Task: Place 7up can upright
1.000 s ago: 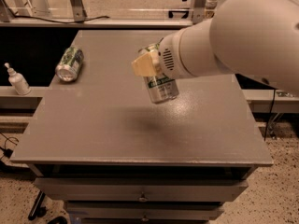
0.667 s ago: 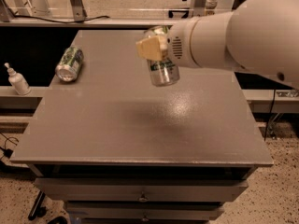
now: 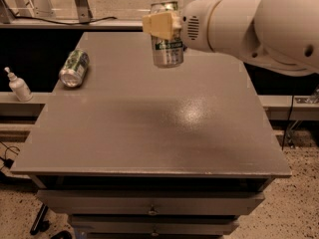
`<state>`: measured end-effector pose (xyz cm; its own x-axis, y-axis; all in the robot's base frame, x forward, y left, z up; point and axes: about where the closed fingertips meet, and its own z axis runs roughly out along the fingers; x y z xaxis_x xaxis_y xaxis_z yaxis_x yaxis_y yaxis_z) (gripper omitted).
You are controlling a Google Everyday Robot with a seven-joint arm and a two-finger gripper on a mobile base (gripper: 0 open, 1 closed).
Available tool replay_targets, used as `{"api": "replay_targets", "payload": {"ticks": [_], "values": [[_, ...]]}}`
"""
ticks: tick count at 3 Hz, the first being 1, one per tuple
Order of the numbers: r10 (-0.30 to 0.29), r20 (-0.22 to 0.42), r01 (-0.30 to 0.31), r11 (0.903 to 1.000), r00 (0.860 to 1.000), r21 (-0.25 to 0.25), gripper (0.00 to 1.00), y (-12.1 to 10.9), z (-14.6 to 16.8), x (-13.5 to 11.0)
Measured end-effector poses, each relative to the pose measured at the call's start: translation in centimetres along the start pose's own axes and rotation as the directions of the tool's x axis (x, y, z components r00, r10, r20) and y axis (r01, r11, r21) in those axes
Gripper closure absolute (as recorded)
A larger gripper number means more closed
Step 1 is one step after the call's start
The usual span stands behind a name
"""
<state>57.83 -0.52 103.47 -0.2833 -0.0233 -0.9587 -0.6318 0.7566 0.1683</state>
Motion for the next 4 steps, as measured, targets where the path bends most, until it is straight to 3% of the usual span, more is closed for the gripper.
{"api": "replay_targets", "payload": {"ticks": [1,2,3,4], "values": [[-0.005,-0.003,0.005,1.0,1.0,0.002,1.0,0.0,0.0,0.1],[-0.105,-0.013,0.105,0.9941,0.994,-0.028,1.0,0.3,-0.2,-0.4],[-0.257,-0.022,0.254,0.9625,0.966,-0.097,1.0,-0.9,0.7,-0.7],[-0.33,0.01,0.326,0.9292,0.944,-0.174,1.0,-3.5,1.8,-0.1]]}}
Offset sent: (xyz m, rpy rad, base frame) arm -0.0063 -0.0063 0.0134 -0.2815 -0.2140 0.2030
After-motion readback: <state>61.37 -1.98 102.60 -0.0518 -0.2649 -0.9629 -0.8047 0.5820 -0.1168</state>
